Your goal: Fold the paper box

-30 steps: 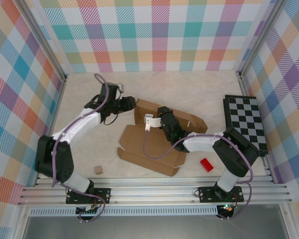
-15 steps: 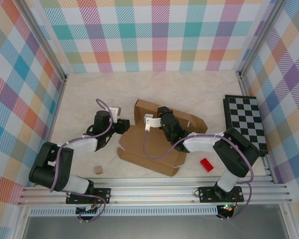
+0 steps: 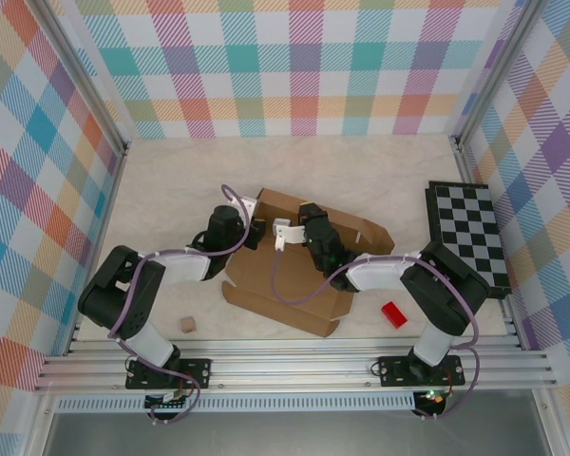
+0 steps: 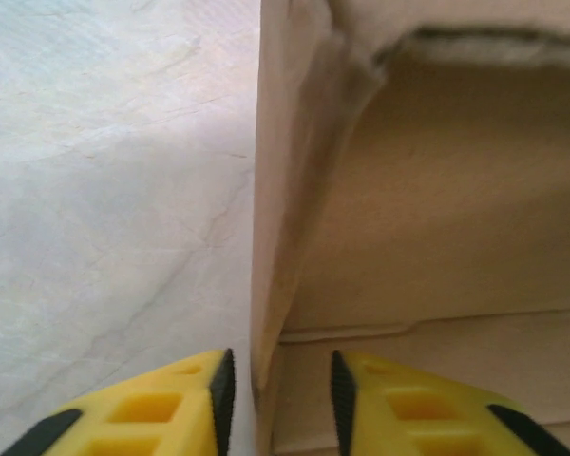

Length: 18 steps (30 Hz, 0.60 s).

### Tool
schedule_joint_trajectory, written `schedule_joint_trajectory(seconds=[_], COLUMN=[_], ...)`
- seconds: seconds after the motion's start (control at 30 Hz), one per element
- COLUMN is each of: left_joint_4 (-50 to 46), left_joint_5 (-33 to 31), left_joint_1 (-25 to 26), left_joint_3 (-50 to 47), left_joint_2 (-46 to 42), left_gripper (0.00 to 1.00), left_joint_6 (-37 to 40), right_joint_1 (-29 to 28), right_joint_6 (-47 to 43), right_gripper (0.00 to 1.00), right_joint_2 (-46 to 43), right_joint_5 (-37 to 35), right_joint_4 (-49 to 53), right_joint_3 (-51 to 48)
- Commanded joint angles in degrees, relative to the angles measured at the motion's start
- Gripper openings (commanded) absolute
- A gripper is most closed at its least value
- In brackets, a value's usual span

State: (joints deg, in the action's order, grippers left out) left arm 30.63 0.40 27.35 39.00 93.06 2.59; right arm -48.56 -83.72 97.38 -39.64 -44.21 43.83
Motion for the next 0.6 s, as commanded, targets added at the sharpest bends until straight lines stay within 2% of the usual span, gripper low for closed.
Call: schedule_joint_trajectory(seconds=[0.0, 0.1, 0.33, 0.37, 0.47, 0.57], left_joint_4=[2.74, 2.63, 0.77, 0.85, 2.02, 2.96], left_joint_5=[-2.74, -3.39, -10.14, -10.26, -9.22, -5.6], left_joint_1=[1.17, 2.29, 4.9, 4.99, 4.95, 4.31], left_joint_3=[1.79, 2.69, 5.99, 6.28, 6.31, 6.17], left_joint_2=[1.05, 1.92, 5.43, 6.18, 7.29, 7.74], left_gripper=[0.28, 0.21, 0.11, 0.12, 0.3, 0.36], left_joint_6=[0.43, 0.05, -1.66, -1.96, -2.1, 1.27], right_joint_1=[-1.54, -2.0, -2.6, -2.61, -2.8, -2.82], right_joint_6=[-2.09, -2.32, -1.46, -1.08, -0.29, 0.26], right_gripper=[0.0, 0.0, 0.0, 0.0, 0.0, 0.0], right_joint_2=[4.47, 4.88, 4.79, 4.67, 4.02, 2.8], right_joint_5=[2.33, 2.07, 1.59, 1.58, 1.75, 2.31], right_joint_4=[11.16, 11.01, 11.67, 11.85, 12.67, 13.59], right_joint_3=[-2.58, -2.4, -1.82, -1.73, -1.89, -2.34])
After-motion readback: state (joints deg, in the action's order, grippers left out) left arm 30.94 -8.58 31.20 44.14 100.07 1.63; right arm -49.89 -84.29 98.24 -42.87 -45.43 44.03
